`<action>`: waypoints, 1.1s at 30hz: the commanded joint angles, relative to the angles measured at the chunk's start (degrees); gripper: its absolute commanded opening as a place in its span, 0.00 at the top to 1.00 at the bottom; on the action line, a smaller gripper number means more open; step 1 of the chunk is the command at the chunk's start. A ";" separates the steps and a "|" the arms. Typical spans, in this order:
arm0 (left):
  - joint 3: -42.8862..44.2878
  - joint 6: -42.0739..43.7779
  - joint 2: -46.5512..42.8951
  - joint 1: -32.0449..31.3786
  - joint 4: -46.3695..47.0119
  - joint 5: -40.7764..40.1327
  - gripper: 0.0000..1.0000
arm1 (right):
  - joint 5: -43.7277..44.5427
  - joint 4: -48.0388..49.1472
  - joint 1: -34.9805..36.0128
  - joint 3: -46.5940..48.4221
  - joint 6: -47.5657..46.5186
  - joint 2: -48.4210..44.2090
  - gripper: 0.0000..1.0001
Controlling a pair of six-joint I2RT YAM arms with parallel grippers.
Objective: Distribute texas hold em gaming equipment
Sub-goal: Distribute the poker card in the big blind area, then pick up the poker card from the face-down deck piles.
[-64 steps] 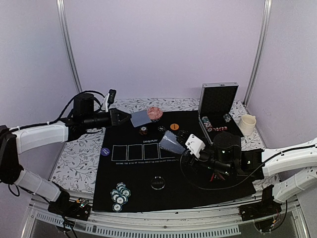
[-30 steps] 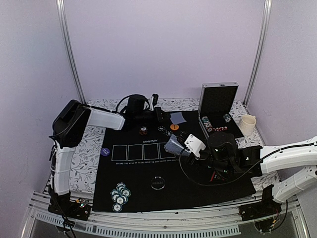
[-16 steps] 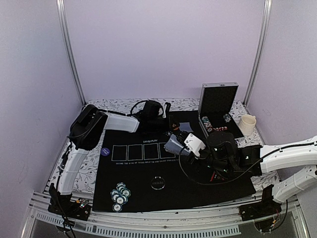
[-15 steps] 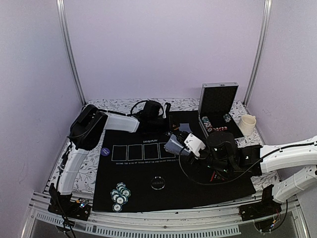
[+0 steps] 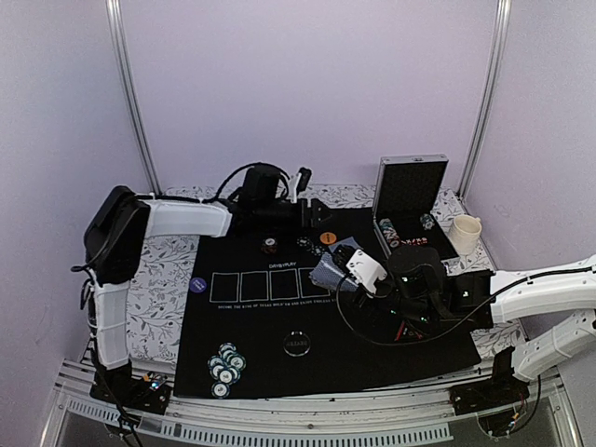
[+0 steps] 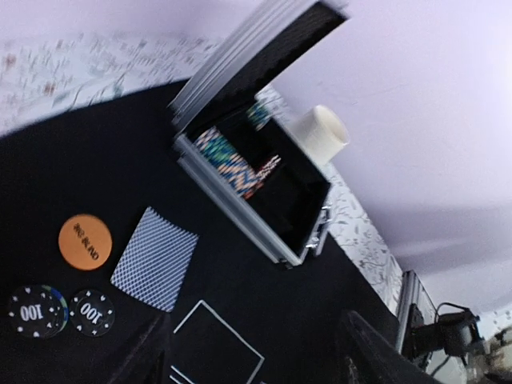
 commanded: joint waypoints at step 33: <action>-32.68 16.59 -40.42 -4.34 -13.60 10.86 0.02 | -7.88 5.86 1.93 9.83 -6.06 9.62 0.51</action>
